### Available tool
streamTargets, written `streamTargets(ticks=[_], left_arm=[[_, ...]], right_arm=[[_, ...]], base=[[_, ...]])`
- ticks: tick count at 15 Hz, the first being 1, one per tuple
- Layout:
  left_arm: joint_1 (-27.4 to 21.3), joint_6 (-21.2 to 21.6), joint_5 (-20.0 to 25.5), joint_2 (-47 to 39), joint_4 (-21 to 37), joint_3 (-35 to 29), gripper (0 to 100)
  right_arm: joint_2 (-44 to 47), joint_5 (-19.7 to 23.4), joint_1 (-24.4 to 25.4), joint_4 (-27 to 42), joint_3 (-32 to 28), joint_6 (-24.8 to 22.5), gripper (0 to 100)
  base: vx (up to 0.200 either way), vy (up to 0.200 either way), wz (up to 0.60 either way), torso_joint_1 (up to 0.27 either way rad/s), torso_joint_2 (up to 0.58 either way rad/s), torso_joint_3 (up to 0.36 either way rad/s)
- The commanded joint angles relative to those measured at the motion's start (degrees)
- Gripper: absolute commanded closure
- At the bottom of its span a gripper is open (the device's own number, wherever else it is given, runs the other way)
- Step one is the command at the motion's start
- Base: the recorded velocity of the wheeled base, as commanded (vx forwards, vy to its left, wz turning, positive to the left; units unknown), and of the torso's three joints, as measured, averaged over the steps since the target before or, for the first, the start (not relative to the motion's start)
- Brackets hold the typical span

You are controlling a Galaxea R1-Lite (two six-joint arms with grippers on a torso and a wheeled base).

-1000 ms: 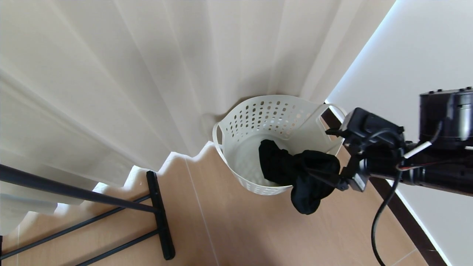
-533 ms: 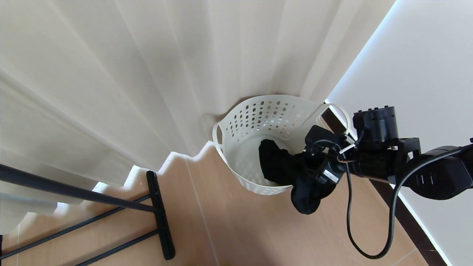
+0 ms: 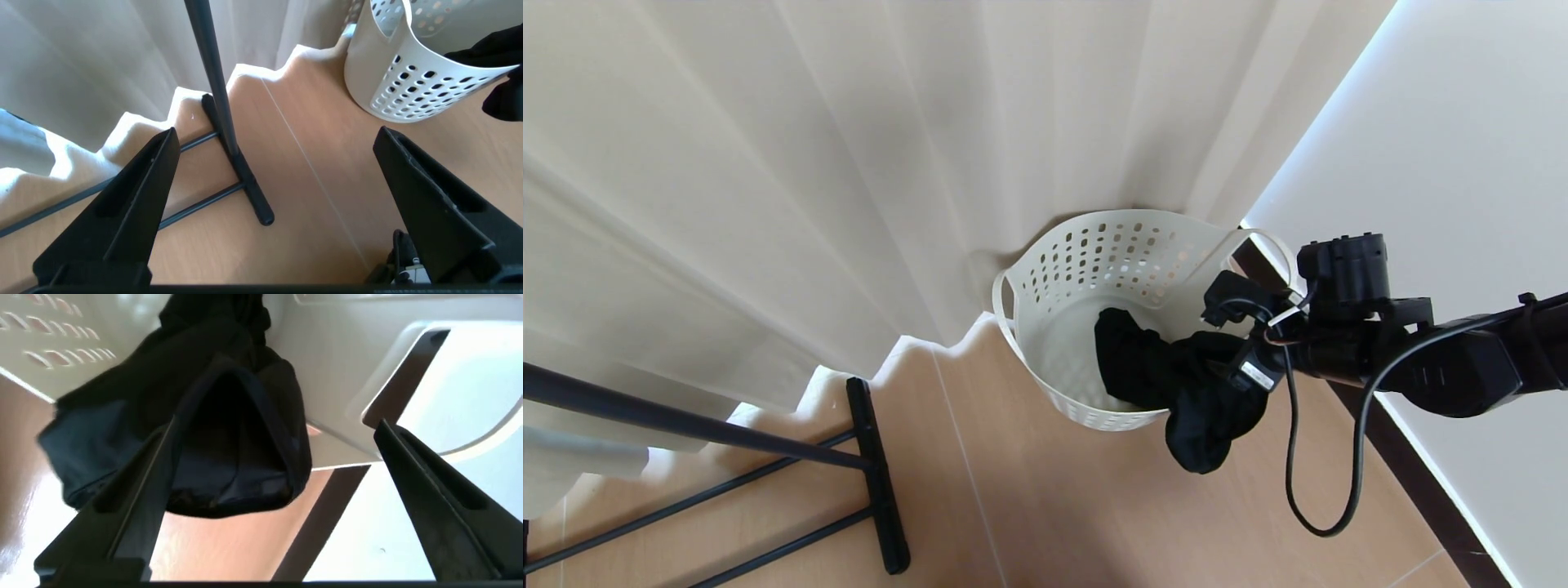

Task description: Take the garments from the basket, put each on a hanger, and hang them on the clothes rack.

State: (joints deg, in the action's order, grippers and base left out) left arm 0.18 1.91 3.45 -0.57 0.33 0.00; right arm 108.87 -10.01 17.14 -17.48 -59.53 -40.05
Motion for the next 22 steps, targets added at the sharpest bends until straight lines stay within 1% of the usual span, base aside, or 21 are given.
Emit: streamTargets(ticks=[1, 8, 18, 22], left_arm=[[0.1, 0.0, 0.0, 0.0, 0.0, 0.0, 0], [0.0, 0.0, 0.0, 0.0, 0.0, 0.0, 0], [0.0, 0.0, 0.1, 0.0, 0.0, 0.0, 0], [0.1, 0.0, 0.0, 0.0, 0.0, 0.0, 0]], right_arm=[[2.0, 0.0, -0.9, 0.0, -1.3, 0.0, 0], [5.5, 0.1, -2.7, 0.0, -4.5, 0.1, 0], [9.3, 0.4, -3.5, -0.1, -7.5, 0.2, 0], [10.5, 0.7, -3.7, -0.1, -8.9, 1.3, 0]], base=[[0.0, 0.0, 0.0, 0.0, 0.0, 0.0], [0.0, 0.0, 0.0, 0.0, 0.0, 0.0], [0.0, 0.0, 0.0, 0.0, 0.0, 0.0], [0.0, 0.0, 0.0, 0.0, 0.0, 0.0]])
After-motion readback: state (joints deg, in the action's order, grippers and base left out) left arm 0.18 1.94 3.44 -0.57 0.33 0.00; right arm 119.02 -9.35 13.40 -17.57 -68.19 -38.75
